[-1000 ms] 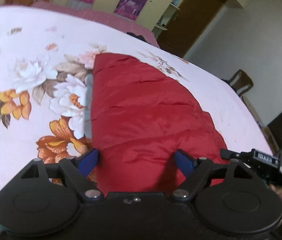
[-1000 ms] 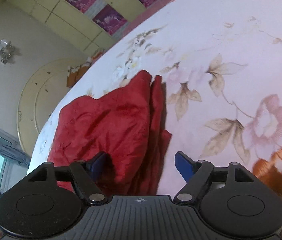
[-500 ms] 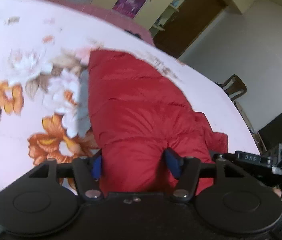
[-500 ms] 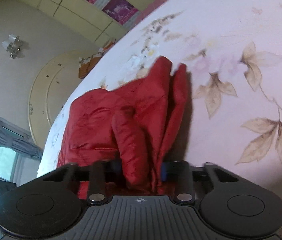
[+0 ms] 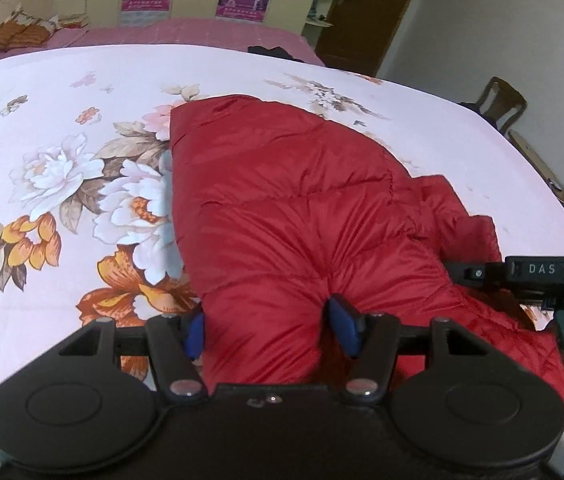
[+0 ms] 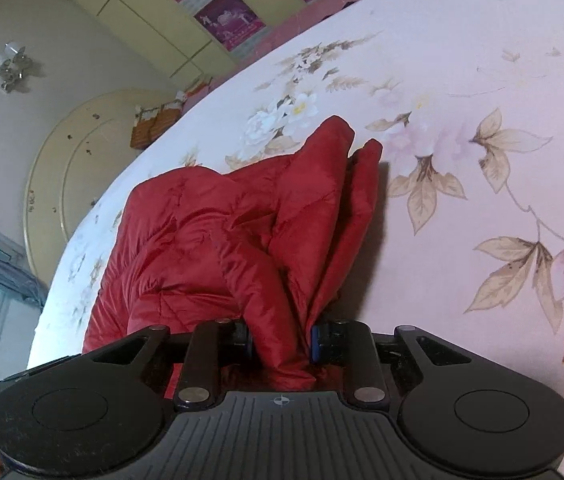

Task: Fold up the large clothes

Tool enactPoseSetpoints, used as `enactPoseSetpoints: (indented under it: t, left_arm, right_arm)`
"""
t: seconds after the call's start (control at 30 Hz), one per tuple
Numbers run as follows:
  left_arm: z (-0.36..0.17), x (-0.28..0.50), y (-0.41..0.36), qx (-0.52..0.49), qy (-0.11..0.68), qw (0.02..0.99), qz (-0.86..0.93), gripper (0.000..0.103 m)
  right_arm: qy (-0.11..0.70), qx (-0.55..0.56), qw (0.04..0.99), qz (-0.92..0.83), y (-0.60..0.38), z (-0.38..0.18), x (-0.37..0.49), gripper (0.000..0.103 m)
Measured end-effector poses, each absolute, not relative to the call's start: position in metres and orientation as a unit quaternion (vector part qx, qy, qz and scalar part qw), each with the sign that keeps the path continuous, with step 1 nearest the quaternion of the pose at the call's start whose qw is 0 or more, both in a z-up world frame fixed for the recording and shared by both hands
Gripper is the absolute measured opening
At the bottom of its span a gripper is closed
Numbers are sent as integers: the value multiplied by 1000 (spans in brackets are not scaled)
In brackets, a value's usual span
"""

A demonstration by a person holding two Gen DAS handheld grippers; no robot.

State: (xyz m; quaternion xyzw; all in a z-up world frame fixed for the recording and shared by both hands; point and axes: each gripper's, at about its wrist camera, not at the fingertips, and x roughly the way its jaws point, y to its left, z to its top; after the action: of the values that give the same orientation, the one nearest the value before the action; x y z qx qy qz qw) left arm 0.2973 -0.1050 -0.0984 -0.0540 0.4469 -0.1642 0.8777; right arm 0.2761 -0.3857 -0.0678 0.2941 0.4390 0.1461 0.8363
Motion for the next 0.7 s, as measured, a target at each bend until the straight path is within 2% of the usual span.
enactPoseSetpoints:
  t: [0.3, 0.7]
  left_arm:
    - [-80, 291, -82, -27, 422, 882, -206, 57]
    - [-45, 281, 14, -40, 384, 899, -206, 56]
  right_arm:
    - [409, 252, 870, 114, -343, -25, 255, 23]
    - [379, 203, 892, 140, -236, 23, 258, 23]
